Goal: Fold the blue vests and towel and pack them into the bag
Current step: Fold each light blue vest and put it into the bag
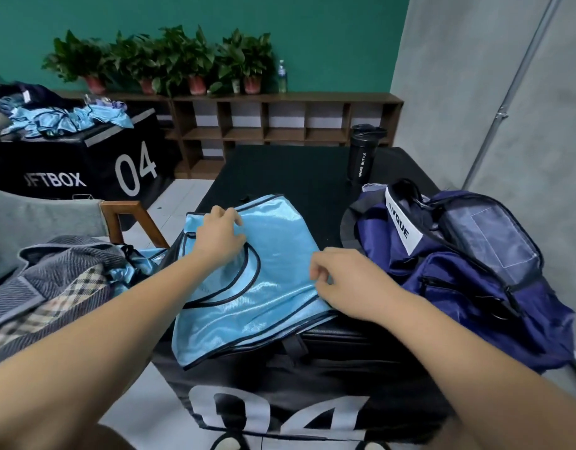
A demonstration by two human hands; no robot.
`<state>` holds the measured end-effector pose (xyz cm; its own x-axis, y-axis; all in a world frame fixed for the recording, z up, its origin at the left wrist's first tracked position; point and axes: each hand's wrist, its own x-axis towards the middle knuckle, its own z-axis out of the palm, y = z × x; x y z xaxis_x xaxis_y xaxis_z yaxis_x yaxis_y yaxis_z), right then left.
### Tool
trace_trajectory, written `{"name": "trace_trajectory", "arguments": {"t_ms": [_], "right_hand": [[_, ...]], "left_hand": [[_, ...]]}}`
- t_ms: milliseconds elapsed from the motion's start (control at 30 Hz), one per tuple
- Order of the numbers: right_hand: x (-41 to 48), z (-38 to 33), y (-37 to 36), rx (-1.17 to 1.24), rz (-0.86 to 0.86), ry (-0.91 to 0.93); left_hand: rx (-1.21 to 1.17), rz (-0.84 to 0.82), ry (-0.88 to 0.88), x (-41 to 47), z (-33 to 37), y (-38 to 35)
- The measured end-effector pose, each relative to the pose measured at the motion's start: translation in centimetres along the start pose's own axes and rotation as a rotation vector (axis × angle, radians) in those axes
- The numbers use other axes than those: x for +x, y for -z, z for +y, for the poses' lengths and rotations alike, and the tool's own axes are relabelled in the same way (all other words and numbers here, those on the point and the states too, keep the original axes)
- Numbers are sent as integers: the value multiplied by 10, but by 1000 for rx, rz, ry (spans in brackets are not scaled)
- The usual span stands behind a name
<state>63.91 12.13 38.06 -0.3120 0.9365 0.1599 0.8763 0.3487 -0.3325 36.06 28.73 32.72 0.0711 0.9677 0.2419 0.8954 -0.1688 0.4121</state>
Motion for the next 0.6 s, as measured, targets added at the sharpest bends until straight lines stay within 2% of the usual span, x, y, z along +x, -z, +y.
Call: {"name": "trace_trajectory", "arguments": {"t_ms": [133,300,500,600], "right_hand": [[-7,15,10,-11,-131,-82],[-14,20,11,5,-284,-86],[-16,20,9,2,-237,-76],[-21,18,17,-16,-285,-90]], "left_hand": [[0,-78,-53,-35,1,7],[65,-165,-114,-61,-7,12],[54,-249,-109,-66,-12,24],[19,-278,-102,-67,-17,28]]}}
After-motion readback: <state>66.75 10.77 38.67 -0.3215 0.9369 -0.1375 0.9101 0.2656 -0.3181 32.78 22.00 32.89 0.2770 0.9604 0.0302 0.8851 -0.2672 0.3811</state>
